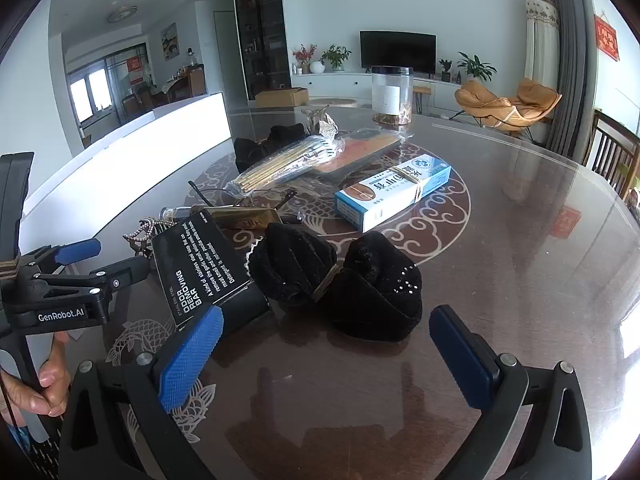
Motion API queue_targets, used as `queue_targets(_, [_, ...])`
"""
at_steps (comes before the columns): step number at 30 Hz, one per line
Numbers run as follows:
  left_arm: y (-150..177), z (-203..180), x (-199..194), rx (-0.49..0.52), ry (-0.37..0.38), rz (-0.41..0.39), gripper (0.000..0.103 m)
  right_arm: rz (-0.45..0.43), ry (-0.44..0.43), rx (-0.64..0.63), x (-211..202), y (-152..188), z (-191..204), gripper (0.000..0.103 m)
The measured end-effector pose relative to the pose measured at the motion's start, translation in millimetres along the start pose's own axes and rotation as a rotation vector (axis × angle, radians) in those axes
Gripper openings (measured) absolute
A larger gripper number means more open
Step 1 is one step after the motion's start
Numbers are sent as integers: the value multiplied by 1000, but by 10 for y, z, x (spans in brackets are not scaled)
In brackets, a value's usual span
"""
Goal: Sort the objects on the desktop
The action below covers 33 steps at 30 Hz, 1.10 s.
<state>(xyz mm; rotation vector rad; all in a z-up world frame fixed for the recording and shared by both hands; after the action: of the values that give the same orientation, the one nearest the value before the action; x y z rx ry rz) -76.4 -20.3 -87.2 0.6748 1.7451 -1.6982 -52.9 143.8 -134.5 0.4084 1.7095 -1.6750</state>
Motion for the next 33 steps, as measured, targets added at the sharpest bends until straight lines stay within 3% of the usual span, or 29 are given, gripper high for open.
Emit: queue_targets(33, [-46,-3,11,-6,-3,-15,103,41,15,8,103,53,-23,103])
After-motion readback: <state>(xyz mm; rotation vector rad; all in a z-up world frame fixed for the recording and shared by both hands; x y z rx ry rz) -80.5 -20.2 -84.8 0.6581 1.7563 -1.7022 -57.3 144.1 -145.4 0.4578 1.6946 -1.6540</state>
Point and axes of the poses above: each gripper's, at about its wrist camera, not at the fingertips, and x roughly the way its jaws point, z to its left, y to its underside, the point moved 10 cm from there along x, roughly the way its jaws point, and after that the axes turned 2 degrees about -y, right-handed, at the moved point
